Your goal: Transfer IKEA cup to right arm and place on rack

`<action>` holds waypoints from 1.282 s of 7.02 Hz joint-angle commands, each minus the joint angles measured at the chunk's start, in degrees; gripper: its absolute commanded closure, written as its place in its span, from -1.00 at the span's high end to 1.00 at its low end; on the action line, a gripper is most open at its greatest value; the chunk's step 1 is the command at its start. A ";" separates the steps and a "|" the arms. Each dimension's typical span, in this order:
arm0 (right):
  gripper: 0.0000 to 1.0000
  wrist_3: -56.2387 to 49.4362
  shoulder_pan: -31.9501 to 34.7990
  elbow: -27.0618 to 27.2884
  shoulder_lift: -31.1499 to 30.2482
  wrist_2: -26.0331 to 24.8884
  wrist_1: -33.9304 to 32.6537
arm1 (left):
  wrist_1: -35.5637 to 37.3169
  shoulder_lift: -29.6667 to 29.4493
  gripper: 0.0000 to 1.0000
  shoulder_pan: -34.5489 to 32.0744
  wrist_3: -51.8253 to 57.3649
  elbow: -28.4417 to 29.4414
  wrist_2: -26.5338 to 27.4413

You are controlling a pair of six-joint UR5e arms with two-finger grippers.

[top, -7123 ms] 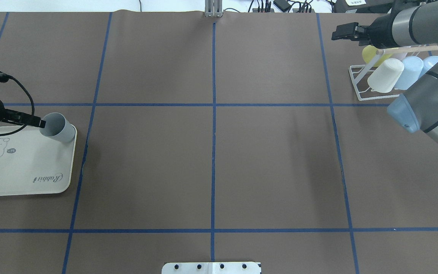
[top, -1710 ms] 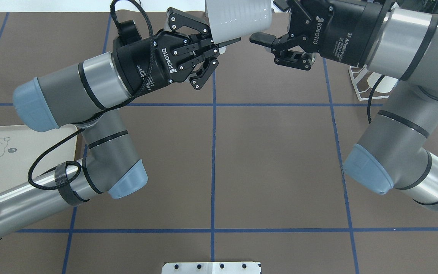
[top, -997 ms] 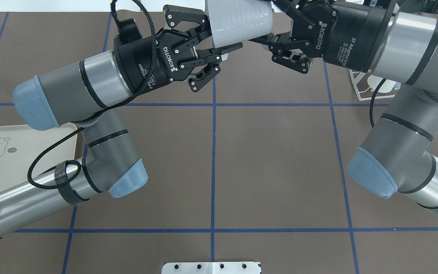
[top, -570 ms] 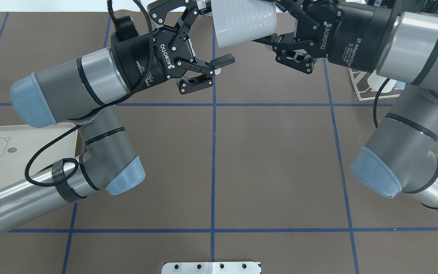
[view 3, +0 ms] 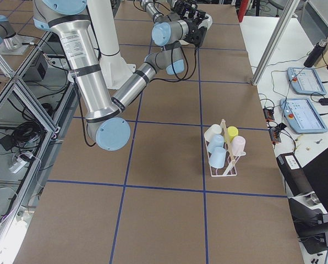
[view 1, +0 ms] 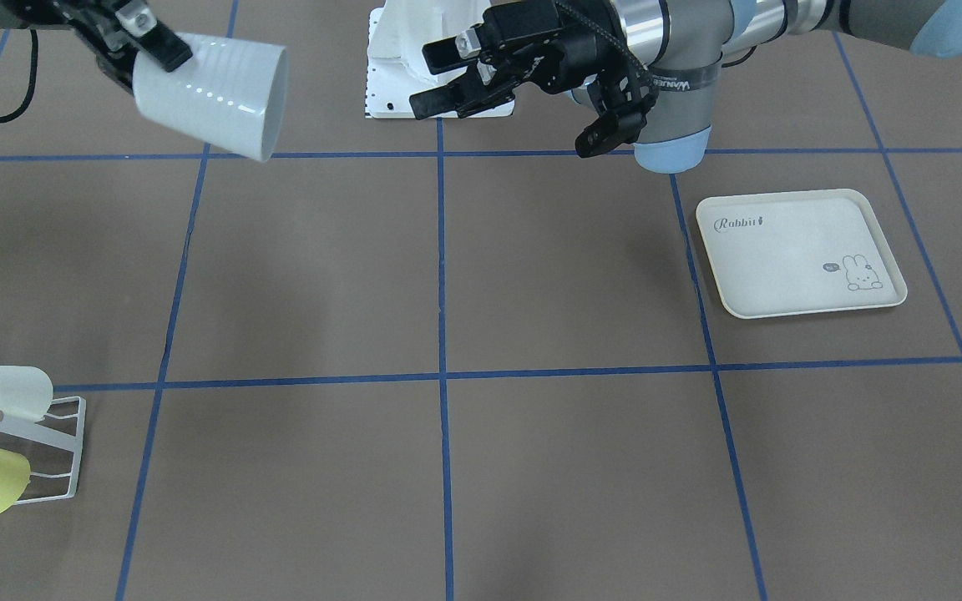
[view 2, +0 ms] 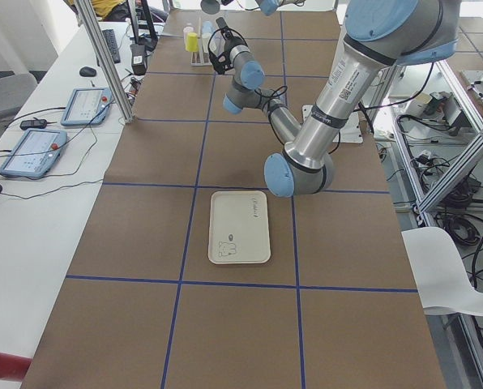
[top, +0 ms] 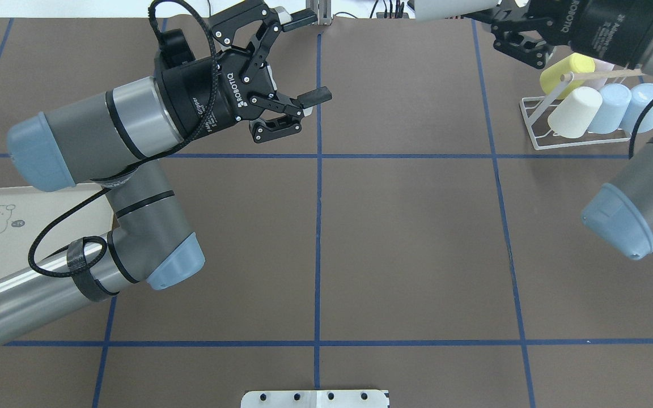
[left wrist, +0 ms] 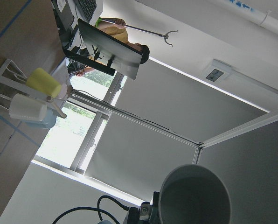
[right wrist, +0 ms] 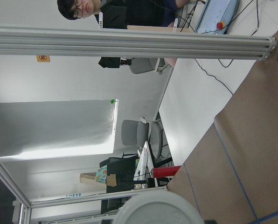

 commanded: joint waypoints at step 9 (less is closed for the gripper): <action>-1.00 -113.89 30.42 -47.36 13.70 34.46 -45.20 | 1.51 2.47 1.00 0.48 0.75 0.71 0.16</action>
